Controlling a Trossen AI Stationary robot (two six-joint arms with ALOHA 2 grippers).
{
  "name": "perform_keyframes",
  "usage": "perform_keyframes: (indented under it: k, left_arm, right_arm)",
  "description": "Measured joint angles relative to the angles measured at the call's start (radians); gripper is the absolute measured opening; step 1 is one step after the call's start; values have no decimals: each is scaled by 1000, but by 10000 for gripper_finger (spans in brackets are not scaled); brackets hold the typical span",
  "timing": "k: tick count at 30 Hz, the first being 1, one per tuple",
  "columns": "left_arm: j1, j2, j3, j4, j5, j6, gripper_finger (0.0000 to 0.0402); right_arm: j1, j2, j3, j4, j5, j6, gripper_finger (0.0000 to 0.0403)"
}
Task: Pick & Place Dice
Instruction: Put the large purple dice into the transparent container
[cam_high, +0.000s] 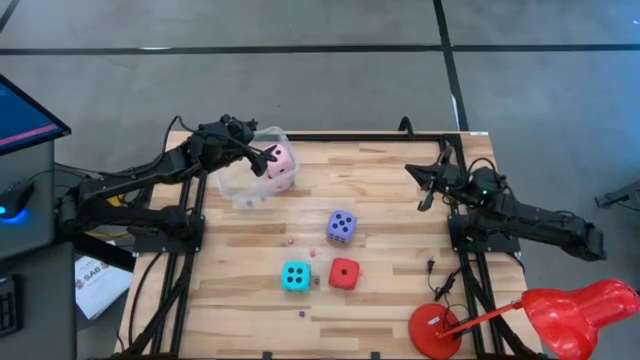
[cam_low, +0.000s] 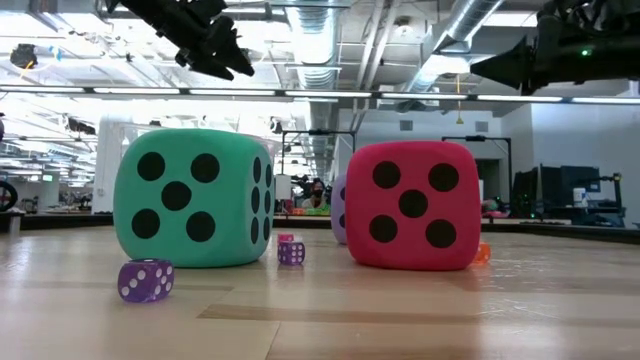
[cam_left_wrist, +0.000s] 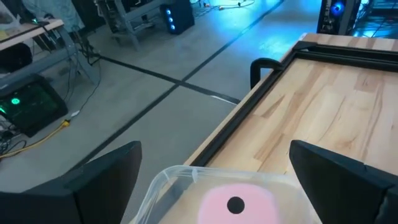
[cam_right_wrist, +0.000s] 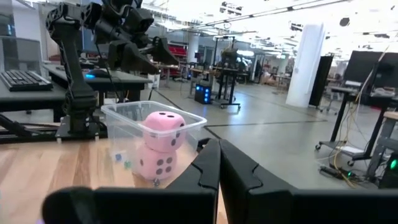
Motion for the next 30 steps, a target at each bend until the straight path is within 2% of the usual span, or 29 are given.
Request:
perform_keyframes:
  k: [13,30]
  left_arm:
    - [0,0,0,-3,0,-45,398]
    - [0,0,0,11,0,-44,398]
  right_arm:
    - [0,-1,0,-70,0,-1,0]
    - [0,-1,0,-71,0,-1,0]
